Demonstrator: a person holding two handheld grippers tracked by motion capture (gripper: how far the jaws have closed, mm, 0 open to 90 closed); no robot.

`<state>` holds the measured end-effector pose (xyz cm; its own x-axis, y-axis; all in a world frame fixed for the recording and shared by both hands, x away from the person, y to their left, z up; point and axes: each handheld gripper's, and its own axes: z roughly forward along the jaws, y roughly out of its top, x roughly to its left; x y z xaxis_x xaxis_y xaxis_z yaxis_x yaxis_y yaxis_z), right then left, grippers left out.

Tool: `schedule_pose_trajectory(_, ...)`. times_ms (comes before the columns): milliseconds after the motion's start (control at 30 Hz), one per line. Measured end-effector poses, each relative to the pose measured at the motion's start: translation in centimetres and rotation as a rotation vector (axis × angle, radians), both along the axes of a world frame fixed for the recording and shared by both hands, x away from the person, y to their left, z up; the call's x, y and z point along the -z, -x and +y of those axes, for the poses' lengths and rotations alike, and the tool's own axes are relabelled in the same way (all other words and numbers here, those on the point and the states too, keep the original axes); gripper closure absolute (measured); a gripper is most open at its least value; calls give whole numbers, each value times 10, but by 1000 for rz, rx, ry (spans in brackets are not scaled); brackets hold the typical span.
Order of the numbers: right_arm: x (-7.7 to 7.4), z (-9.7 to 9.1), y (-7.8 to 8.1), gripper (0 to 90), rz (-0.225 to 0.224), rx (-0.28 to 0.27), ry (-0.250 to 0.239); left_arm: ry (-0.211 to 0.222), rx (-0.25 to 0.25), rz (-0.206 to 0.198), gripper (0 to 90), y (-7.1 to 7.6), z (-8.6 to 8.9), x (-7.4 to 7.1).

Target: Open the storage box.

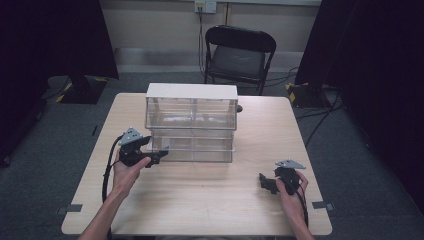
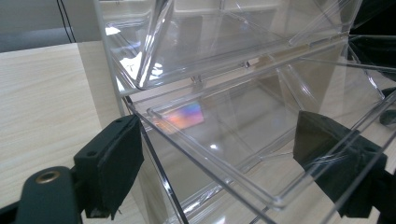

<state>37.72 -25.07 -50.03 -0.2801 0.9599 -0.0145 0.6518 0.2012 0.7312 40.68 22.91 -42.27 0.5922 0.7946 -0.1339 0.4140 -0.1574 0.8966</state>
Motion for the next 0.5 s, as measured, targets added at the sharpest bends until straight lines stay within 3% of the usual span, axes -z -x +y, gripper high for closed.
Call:
schedule_pose_trajectory(167,0,0,0,102,0,0,0,11,-10,-28,157,2,4,-4)
schedule_pose_trajectory(500,0,0,0,102,-1,-1,0,22,-4,-35,156,3,3,-10)
